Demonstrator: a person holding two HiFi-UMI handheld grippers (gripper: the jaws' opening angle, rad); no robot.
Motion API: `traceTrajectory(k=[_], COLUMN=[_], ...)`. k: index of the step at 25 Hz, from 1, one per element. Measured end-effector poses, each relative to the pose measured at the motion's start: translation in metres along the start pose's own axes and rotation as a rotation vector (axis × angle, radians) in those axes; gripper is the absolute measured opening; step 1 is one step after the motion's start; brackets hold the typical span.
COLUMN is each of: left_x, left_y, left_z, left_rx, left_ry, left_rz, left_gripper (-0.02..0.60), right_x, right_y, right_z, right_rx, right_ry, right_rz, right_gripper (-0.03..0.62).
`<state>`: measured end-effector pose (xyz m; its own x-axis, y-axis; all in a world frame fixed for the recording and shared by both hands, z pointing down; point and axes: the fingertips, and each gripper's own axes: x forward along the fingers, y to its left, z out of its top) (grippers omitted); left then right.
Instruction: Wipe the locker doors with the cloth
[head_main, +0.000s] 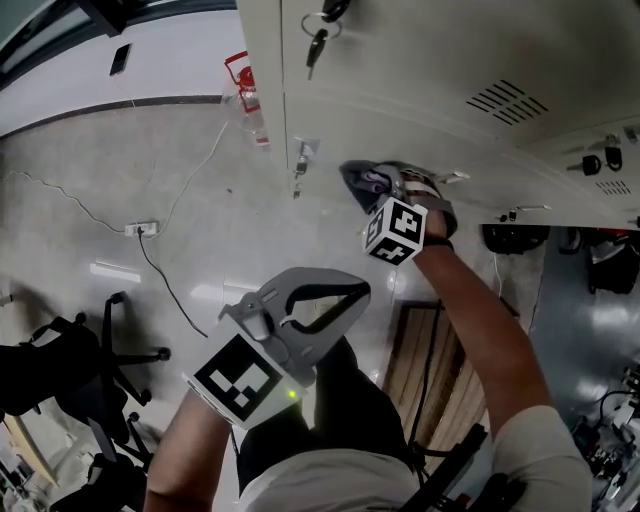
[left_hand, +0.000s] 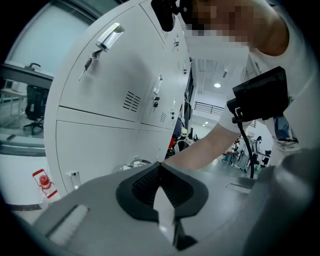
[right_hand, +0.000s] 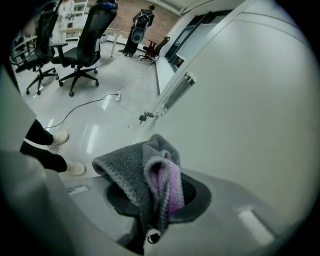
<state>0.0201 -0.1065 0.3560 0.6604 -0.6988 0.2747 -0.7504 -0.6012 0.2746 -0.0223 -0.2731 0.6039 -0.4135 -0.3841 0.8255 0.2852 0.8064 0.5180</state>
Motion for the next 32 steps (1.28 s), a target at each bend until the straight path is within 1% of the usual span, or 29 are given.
traceTrajectory(k=[5, 11, 14, 16, 19, 24, 29, 32], left_x=[-0.004, -0.005, -0.004, -0.005, -0.008, -0.014, -0.019, -0.021], left_y=[0.007, 0.01, 0.011, 0.01, 0.008, 0.002, -0.008, -0.015], left_z=[-0.003, -0.009, -0.012, -0.012, -0.011, -0.004, 0.001, 0.004], left_rx=[0.002, -0.015, -0.017, -0.013, -0.006, 0.009, 0.016, 0.017], left_ry=[0.003, 0.006, 0.003, 0.001, -0.001, -0.017, -0.023, -0.023], left_rz=[0.012, 0.022, 0.023, 0.021, 0.017, 0.009, 0.0, -0.006], left_gripper=[0.003, 0.004, 0.004, 0.005, 0.005, 0.003, 0.004, 0.004], right_x=[0.029, 0.064, 0.067, 0.059, 0.027, -0.061, -0.148, -0.183], right_y=[0.018, 0.041, 0.044, 0.043, 0.035, 0.01, -0.031, -0.061], right_z=[-0.006, -0.022, -0.024, -0.023, -0.014, 0.018, 0.052, 0.066], right_rx=[-0.009, -0.013, -0.009, -0.008, -0.006, 0.017, 0.027, 0.011], right_ry=[0.032, 0.082, 0.082, 0.081, 0.051, -0.048, -0.138, -0.171], right_rz=[0.047, 0.102, 0.114, 0.12, 0.106, 0.043, -0.064, -0.138], right_gripper=[0.087, 0.087, 0.087, 0.087, 0.087, 0.087, 0.087, 0.087])
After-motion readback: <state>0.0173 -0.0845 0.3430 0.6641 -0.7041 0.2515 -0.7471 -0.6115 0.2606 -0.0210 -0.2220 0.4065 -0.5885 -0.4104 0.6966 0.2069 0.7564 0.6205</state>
